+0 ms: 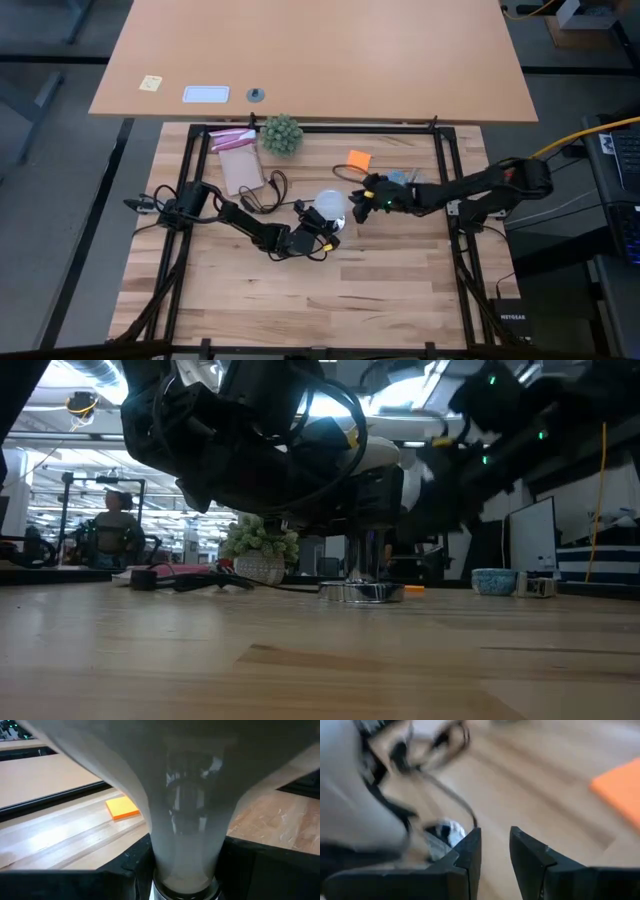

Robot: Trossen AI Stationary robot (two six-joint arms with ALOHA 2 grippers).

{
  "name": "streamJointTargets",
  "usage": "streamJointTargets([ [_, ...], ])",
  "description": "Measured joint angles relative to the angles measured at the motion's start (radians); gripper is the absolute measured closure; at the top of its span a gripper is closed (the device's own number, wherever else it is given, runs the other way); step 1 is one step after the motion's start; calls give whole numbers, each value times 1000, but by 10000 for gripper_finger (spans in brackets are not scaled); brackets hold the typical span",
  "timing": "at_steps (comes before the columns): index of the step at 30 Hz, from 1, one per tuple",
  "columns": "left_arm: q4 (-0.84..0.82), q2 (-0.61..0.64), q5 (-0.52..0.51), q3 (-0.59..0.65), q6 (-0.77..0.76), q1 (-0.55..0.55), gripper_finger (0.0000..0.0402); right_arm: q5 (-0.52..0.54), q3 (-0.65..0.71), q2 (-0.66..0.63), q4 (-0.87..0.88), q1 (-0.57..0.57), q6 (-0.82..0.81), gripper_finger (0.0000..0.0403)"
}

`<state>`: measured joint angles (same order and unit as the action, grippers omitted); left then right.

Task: Screw lightbulb
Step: Remove the white lightbulb from the silver lamp

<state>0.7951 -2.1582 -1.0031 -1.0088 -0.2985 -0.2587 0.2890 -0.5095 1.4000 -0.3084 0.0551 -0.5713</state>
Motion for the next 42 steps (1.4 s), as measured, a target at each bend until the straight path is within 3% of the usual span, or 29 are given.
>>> streamJointTargets([
  [13,1,0,3,0,2,-1,249,-152,0,323,-334,-3,-3,301],
  [32,1,0,5,0,10,-1,249,-240,-1,333,-289,-6,-137,301],
  [42,1,0,-22,0,-9,-10,249,-173,-1,332,-280,-143,-231,301],
])
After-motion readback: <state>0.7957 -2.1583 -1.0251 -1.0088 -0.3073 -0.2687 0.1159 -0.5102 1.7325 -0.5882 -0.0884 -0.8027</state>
